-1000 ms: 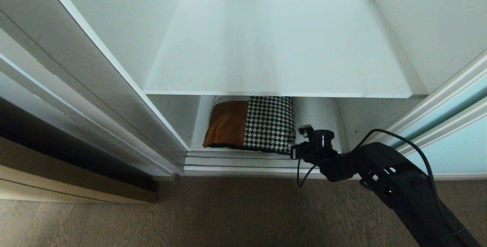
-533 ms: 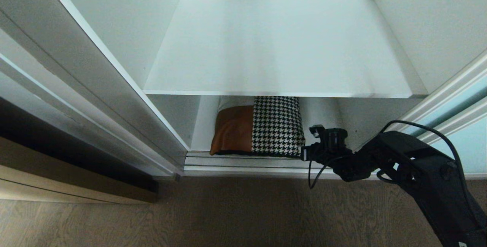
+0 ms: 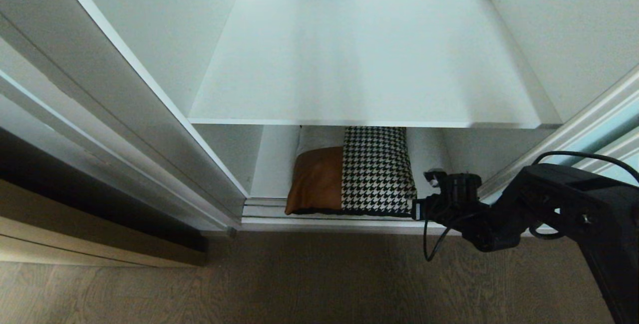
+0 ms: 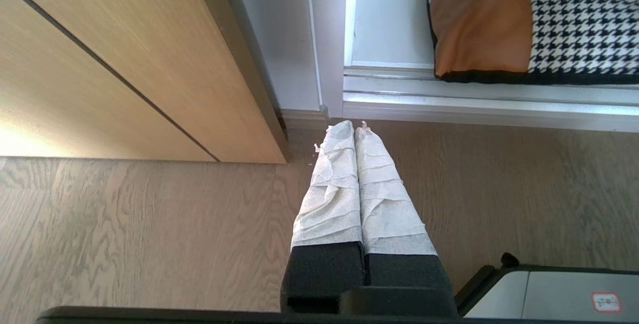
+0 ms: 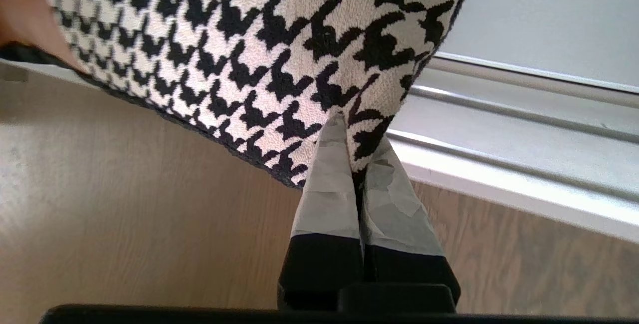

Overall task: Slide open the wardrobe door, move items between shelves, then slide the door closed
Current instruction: Place the pillow on the higher shelf

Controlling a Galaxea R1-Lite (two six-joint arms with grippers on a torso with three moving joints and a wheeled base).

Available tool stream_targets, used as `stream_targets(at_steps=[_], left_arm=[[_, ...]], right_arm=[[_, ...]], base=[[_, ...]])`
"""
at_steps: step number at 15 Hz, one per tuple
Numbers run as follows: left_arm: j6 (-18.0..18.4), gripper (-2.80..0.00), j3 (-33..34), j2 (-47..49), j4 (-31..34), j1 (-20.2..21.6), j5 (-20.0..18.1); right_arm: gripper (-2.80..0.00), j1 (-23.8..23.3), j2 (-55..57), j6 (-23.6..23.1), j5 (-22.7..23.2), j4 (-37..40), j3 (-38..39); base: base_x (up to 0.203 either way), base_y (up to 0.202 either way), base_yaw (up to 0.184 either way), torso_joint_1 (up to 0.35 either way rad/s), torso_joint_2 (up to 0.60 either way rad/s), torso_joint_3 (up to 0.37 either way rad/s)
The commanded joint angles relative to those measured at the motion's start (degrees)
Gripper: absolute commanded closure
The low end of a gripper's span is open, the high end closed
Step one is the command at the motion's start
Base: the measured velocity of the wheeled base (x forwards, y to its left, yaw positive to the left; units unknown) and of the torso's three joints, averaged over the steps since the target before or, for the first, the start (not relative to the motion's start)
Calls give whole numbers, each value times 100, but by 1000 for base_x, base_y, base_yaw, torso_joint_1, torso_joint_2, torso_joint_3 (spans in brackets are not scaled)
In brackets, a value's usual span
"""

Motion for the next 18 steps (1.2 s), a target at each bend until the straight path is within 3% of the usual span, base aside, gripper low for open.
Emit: stream_targets(at_steps=[1,6,13,16,18], left_arm=[[3,0,9,9,0,5,2],[46,0,9,9,8,5,11],[159,0,-18,18,69,5,2],[132,0,-788,230,687,5,-30],[-223,0,-1644,670,1561,4,-203]], right_arm=[[0,-84,-429,4,5,-158,502],[0,-192,-771,231,-8,-439,1260],[0,-274,-908,307,-34,-564,1614],[0,-283,-906,307,-43,-685,1773],[0,-323,-922,308,-36,-706,1861]], base=[[0,0,0,0,0,0],[0,0,0,0,0,0],[0,0,0,0,0,0],[0,0,0,0,0,0],[0,0,0,0,0,0]])
